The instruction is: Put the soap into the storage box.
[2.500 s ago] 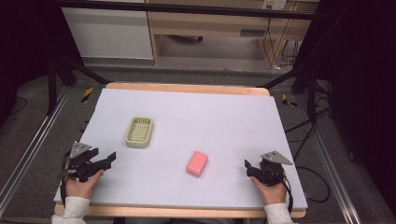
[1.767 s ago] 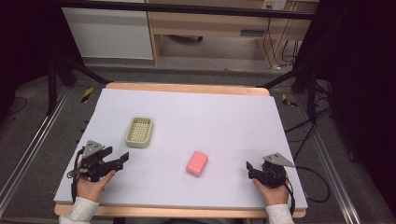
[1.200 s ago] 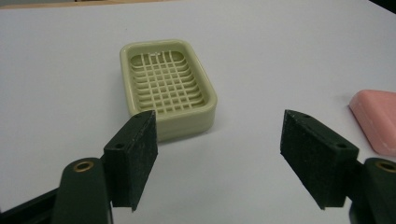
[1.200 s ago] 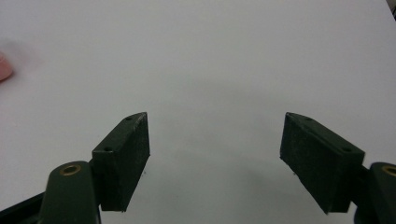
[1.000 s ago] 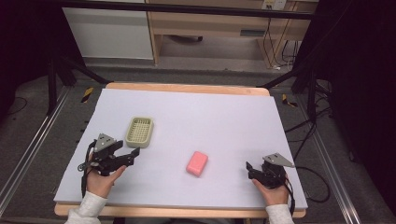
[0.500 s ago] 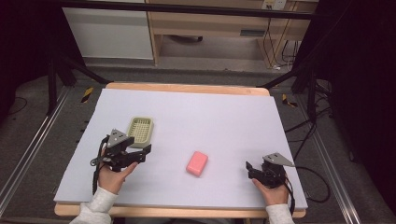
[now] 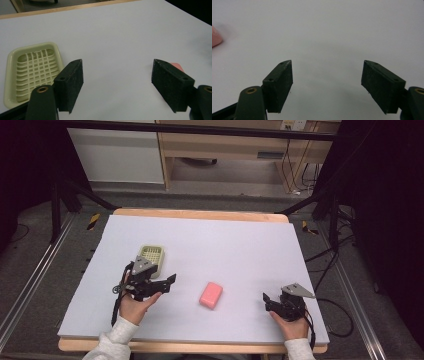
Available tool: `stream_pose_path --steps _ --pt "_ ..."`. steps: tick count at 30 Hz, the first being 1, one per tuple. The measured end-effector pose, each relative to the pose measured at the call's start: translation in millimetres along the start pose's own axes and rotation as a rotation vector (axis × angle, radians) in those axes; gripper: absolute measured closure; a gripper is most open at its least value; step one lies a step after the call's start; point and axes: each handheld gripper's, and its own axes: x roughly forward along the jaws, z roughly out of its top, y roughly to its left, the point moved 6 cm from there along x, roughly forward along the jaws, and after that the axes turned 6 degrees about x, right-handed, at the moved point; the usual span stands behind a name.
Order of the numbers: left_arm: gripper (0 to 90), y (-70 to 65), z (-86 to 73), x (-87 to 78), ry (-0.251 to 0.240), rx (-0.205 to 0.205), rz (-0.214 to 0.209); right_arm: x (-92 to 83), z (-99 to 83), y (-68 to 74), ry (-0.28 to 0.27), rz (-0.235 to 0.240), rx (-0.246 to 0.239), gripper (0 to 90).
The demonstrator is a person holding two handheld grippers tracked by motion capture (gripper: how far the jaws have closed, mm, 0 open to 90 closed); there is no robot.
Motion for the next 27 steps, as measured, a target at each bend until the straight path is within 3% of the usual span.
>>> stream_pose_path --steps 10,23,27 --pt "24.8 -16.0 6.3 9.8 0.003 0.02 -0.02 -0.3 1.9 -0.8 -0.005 0.006 0.012 24.6" --pt "24.3 -43.0 12.2 29.9 0.042 0.069 -0.057 0.4 2.5 -1.1 -0.006 0.004 0.015 25.5" --pt "24.3 -49.6 11.7 35.2 0.048 0.067 -0.071 0.8 1.8 -2.0 -0.003 0.004 0.015 25.7"
